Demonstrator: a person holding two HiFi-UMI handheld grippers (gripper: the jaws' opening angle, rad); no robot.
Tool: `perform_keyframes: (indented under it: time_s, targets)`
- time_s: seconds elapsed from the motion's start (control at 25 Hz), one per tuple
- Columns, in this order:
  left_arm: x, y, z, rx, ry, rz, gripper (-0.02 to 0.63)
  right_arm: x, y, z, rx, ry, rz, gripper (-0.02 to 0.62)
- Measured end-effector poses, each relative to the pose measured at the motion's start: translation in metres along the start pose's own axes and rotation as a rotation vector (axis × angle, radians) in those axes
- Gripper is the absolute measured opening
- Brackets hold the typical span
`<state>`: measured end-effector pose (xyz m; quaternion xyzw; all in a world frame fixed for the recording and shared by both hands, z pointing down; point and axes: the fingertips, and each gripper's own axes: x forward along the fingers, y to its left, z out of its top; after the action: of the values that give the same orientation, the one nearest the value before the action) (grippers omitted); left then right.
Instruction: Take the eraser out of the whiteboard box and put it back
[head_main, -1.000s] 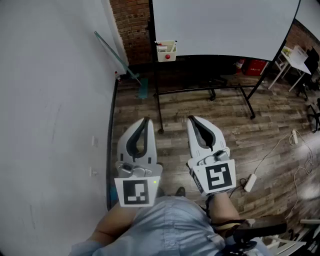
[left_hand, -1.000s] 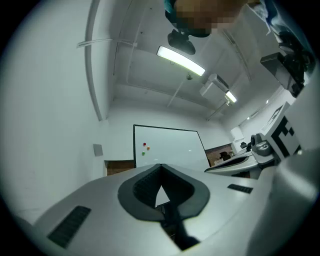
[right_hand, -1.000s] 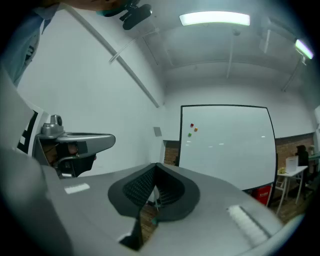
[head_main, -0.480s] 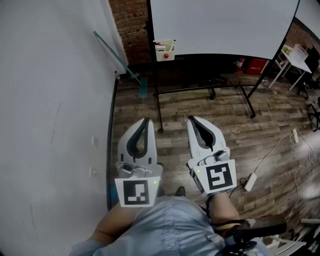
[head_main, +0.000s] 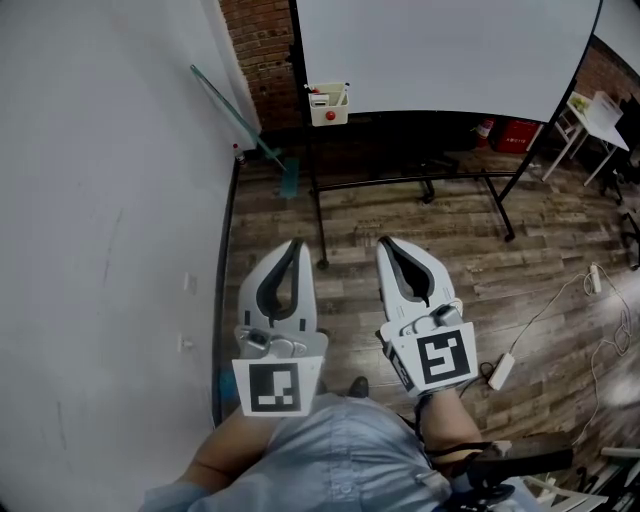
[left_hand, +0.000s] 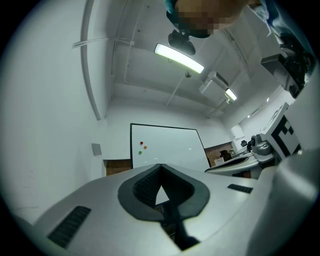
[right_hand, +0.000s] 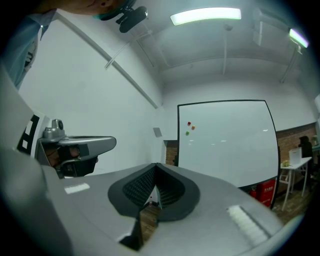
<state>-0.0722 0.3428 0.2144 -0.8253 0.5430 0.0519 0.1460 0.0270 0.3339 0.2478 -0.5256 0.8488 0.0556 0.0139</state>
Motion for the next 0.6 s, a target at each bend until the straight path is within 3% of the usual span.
perform_keyframes:
  time_s: [0.6]
  targets:
    - [0.033,-0.010,-0.019,-0.009,0.023,0.037,0.006,0.024,-0.034,-0.018,-0.008,0.012,0.042,0.002]
